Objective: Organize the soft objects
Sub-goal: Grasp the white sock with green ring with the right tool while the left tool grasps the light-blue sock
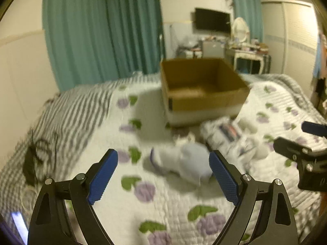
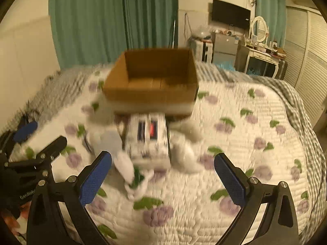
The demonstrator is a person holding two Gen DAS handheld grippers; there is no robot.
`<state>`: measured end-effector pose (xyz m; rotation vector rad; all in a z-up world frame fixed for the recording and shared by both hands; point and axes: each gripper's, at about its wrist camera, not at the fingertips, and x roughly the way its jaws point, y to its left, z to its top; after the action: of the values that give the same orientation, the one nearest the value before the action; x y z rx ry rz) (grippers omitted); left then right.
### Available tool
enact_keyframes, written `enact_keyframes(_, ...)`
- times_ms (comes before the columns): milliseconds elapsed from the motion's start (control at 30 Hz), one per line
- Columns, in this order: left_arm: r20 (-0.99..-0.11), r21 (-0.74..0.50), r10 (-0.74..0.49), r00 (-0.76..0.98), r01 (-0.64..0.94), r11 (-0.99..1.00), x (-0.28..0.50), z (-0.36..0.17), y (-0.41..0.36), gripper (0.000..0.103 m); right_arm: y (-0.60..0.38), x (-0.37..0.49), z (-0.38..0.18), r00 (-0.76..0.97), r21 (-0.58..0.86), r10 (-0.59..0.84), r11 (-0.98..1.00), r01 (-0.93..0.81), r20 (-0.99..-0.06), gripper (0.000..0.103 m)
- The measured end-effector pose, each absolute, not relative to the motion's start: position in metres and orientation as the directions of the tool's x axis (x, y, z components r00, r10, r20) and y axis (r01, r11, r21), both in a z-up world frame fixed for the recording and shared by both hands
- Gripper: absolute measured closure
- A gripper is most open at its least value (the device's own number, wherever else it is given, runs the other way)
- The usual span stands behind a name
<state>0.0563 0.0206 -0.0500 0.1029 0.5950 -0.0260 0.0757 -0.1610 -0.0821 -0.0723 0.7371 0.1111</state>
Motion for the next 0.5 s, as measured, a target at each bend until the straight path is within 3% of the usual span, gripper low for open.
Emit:
enact_keyframes(333, -0.619, 0.144, 0.059, 0.783, 0.040, 0.989, 0.048, -0.114, 0.017, 0.011, -0.145, 0.089, -0.148, 0.624, 0.006, 0.151, 0.973, -0.229, -0.766, 0.012)
enact_keyframes(500, -0.660, 0.124, 0.074, 0.748, 0.011, 0.992, 0.052, -0.128, 0.031, 0.011, -0.130, 0.103, -0.166, 0.580, 0.049, 0.200, 0.963, -0.265, -0.790, 0.037)
